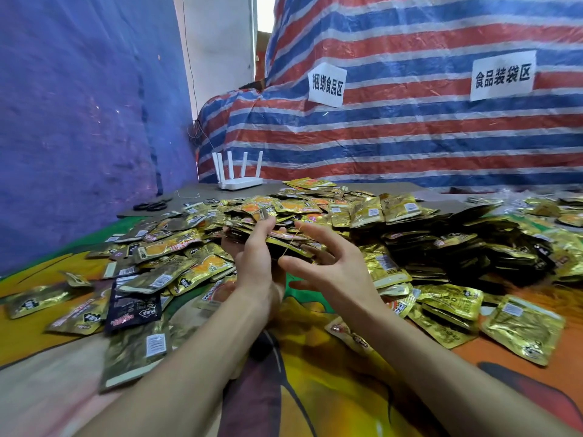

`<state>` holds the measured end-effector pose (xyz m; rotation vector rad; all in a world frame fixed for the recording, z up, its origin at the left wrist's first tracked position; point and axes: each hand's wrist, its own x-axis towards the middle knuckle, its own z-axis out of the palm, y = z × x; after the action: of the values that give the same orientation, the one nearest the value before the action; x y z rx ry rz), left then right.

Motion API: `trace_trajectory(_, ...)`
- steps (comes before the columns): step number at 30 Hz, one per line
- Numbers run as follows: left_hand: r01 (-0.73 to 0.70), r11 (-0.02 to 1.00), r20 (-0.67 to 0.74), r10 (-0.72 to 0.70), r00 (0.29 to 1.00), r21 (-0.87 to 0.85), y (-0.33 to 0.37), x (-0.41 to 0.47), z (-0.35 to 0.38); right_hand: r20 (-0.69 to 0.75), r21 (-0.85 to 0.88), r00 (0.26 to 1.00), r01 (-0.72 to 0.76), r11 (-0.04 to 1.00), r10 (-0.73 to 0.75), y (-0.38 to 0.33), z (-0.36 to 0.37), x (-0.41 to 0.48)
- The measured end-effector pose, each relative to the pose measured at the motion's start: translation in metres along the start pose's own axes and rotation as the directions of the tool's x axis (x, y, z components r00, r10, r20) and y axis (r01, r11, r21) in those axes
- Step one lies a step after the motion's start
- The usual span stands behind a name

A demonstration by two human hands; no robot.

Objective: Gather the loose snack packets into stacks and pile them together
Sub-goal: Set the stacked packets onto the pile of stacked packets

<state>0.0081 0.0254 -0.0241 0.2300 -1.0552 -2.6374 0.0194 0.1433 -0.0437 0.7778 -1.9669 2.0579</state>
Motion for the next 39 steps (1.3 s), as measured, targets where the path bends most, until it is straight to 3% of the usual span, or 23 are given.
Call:
trace_trajectory(3, 0.007, 0.998, 0.024, -0.009, 1.0, 0.067, -0.002, -0.002, -0.001, -0.018, -0.072, 1.0, 0.02, 0.997, -0.021, 0.0, -0.001, 0.0)
trace_trajectory(8, 0.109, 0.983, 0.182, -0.134, 0.974, 0.145, -0.003, -0.008, 0.001, -0.083, -0.12, 0.996, 0.031, 0.992, -0.042, -0.003, -0.003, 0.0)
trace_trajectory(12, 0.21, 0.968, 0.225, -0.237, 0.945, 0.138, -0.004, -0.01, 0.002, -0.079, -0.334, 0.997, -0.036, 0.942, 0.01, -0.001, 0.003, -0.005)
trace_trajectory(13, 0.217, 0.966, 0.255, -0.247, 0.935, 0.142, -0.003, -0.009, 0.001, -0.063, -0.312, 0.997, -0.054, 0.949, 0.036, -0.001, 0.004, -0.005)
trace_trajectory(15, 0.198, 0.971, 0.3, -0.23, 0.926, 0.135, -0.004, -0.005, -0.003, -0.035, -0.064, 0.991, -0.129, 0.99, 0.127, -0.004, 0.001, 0.0)
trace_trajectory(17, 0.169, 0.979, 0.304, -0.197, 0.932, 0.116, -0.004, -0.002, -0.005, 0.037, 0.289, 0.961, -0.274, 0.917, 0.276, -0.008, -0.005, 0.005)
trace_trajectory(19, 0.157, 0.982, 0.294, -0.18, 0.939, 0.103, -0.004, -0.001, -0.004, 0.08, 0.408, 0.936, -0.344, 0.846, 0.342, -0.01, -0.011, 0.009)
trace_trajectory(23, 0.151, 0.984, 0.28, -0.173, 0.944, 0.097, 0.0, -0.003, -0.002, 0.108, 0.43, 0.928, -0.367, 0.825, 0.357, -0.012, -0.02, 0.012)
trace_trajectory(27, 0.172, 0.975, 0.354, -0.212, 0.911, 0.143, 0.002, -0.007, -0.001, 0.036, 0.414, 0.938, -0.327, 0.85, 0.344, -0.01, -0.024, 0.016)
trace_trajectory(32, 0.15, 0.97, 0.436, -0.22, 0.872, 0.191, -0.002, -0.009, 0.0, -0.212, 0.371, 0.923, -0.229, 0.9, 0.322, -0.001, -0.022, 0.017)
trace_trajectory(35, 0.123, 0.977, 0.48, -0.194, 0.855, 0.175, -0.005, -0.004, -0.001, -0.353, 0.241, 0.895, -0.196, 0.95, 0.274, 0.004, -0.03, 0.019)
trace_trajectory(39, 0.097, 0.985, 0.498, -0.156, 0.853, 0.141, -0.002, -0.001, -0.005, -0.17, 0.211, 0.944, -0.246, 0.946, 0.284, 0.005, -0.029, 0.019)
